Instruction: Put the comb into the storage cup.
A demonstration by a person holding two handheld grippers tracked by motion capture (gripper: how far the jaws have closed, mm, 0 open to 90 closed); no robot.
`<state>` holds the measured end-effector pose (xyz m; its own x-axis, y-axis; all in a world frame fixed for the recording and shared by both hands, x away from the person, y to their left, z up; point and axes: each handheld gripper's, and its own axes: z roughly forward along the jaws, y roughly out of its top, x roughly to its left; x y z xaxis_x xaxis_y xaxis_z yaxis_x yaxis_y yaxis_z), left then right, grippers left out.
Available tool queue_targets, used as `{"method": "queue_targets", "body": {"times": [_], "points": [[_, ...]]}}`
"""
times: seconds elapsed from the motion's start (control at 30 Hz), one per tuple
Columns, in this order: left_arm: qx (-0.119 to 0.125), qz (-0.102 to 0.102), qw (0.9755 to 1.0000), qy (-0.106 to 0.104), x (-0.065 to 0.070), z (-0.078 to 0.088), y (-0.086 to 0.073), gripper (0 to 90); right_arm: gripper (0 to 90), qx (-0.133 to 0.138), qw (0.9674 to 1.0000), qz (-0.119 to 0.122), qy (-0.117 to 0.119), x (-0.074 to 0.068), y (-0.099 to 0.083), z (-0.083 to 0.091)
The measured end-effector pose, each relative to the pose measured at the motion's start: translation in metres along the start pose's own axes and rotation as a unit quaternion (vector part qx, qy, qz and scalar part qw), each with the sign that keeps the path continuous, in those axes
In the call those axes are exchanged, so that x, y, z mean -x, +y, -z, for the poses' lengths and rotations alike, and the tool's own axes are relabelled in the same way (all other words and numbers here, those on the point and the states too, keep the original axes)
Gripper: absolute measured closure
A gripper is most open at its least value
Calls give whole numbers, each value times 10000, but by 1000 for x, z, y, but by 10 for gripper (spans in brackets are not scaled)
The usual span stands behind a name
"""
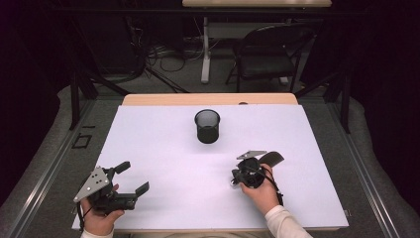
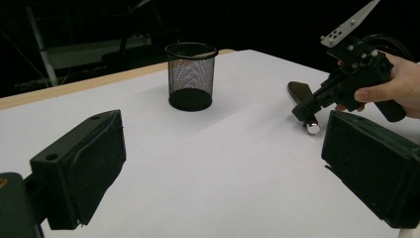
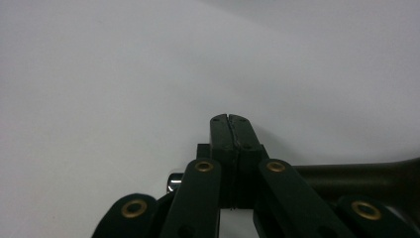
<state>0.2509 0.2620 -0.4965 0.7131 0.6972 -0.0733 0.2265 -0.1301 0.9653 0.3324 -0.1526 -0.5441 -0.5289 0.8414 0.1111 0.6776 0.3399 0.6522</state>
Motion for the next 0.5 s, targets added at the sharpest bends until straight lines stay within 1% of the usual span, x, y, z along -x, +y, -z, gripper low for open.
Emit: {"method": "queue_targets", "body": {"times": [0.2, 0.43, 0.5], "points": [[10, 2, 10000, -8, 0, 0, 0, 34, 900, -116, 9999, 7, -20, 0, -3, 3], [4, 4, 10000, -4, 0, 0, 0, 34, 900, -148, 9999, 75, -35, 0, -8, 8], [5, 6, 10000, -3, 0, 0, 0, 34, 900, -183, 9998, 58, -36, 0, -9, 9]]}}
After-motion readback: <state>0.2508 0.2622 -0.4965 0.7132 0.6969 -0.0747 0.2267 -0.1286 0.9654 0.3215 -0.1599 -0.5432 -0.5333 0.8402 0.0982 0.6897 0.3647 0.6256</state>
